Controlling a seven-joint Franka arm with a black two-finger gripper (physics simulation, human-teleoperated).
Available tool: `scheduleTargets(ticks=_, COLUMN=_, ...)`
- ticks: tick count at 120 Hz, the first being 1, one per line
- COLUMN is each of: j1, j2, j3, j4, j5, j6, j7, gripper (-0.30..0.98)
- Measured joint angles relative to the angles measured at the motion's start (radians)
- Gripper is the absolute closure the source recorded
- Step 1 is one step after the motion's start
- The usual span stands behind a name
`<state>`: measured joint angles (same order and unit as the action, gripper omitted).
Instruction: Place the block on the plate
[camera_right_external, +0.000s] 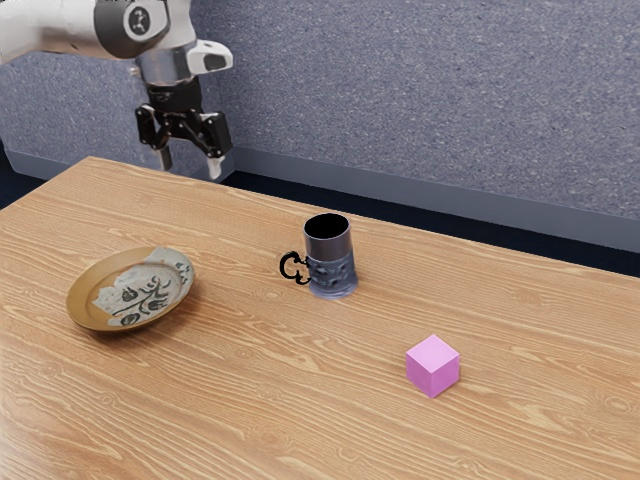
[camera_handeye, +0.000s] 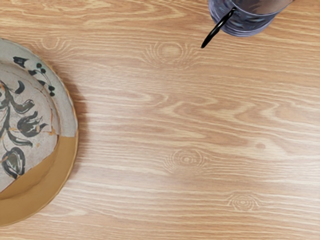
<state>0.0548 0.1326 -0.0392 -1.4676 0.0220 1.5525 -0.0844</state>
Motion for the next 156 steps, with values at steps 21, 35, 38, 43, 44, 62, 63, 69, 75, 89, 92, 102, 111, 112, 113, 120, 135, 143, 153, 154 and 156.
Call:
scheduleTargets(ticks=21, j1=0.002, j2=0.018, j3=-0.040, j4=0.006, j5=0.006, j6=0.030, j7=-0.008, gripper=0.00)
scheduleTargets(ticks=35, j1=-0.010, j2=0.087, j3=-0.082, j4=0.078, j5=0.019, j6=0.039, j7=-0.006, gripper=0.00)
scheduleTargets(ticks=38, j1=-0.019, j2=0.107, j3=-0.087, j4=0.096, j5=0.022, j6=0.040, j7=-0.003, gripper=0.00)
scheduleTargets(ticks=43, j1=-0.038, j2=0.146, j3=-0.092, j4=0.132, j5=0.027, j6=0.041, j7=0.006, gripper=0.00)
scheduleTargets(ticks=44, j1=-0.042, j2=0.153, j3=-0.092, j4=0.139, j5=0.028, j6=0.042, j7=0.008, gripper=0.00)
scheduleTargets(ticks=62, j1=-0.153, j2=0.265, j3=-0.093, j4=0.231, j5=0.038, j6=0.044, j7=0.045, gripper=0.00)
scheduleTargets(ticks=63, j1=-0.160, j2=0.270, j3=-0.093, j4=0.234, j5=0.038, j6=0.046, j7=0.049, gripper=0.00)
scheduleTargets(ticks=69, j1=-0.200, j2=0.294, j3=-0.094, j4=0.247, j5=0.039, j6=0.057, j7=0.071, gripper=0.00)
scheduleTargets(ticks=75, j1=-0.239, j2=0.315, j3=-0.094, j4=0.252, j5=0.040, j6=0.074, j7=0.096, gripper=0.00)
scheduleTargets(ticks=89, j1=-0.319, j2=0.390, j3=-0.096, j4=0.297, j5=0.041, j6=0.112, j7=0.159, gripper=0.00)
scheduleTargets(ticks=92, j1=-0.333, j2=0.405, j3=-0.096, j4=0.308, j5=0.041, j6=0.119, j7=0.172, gripper=0.00)
scheduleTargets(ticks=102, j1=-0.375, j2=0.466, j3=-0.097, j4=0.348, j5=0.041, j6=0.142, j7=0.211, gripper=0.00)
scheduleTargets(ticks=111, j1=-0.407, j2=0.526, j3=-0.097, j4=0.392, j5=0.039, j6=0.156, j7=0.242, gripper=0.00)
scheduleTargets(ticks=112, j1=-0.409, j2=0.531, j3=-0.097, j4=0.395, j5=0.039, j6=0.158, j7=0.245, gripper=0.00)
scheduleTargets(ticks=113, j1=-0.412, j2=0.536, j3=-0.097, j4=0.397, j5=0.039, j6=0.159, j7=0.248, gripper=0.00)
scheduleTargets(ticks=120, j1=-0.428, j2=0.568, j3=-0.097, j4=0.405, j5=0.037, j6=0.171, j7=0.269, gripper=0.00)
scheduleTargets(ticks=135, j1=-0.441, j2=0.622, j3=-0.096, j4=0.406, j5=0.034, j6=0.194, j7=0.307, gripper=0.00)
scheduleTargets(ticks=143, j1=-0.447, j2=0.647, j3=-0.096, j4=0.408, j5=0.033, j6=0.207, j7=0.325, gripper=0.00)
scheduleTargets(ticks=153, j1=-0.456, j2=0.668, j3=-0.096, j4=0.406, j5=0.018, j6=0.225, j7=0.338, gripper=0.00)
scheduleTargets(ticks=154, j1=-0.457, j2=0.669, j3=-0.096, j4=0.405, j5=0.016, j6=0.226, j7=0.338, gripper=0.00)
scheduleTargets(ticks=156, j1=-0.458, j2=0.670, j3=-0.096, j4=0.403, j5=0.013, j6=0.228, j7=0.337, gripper=0.00)
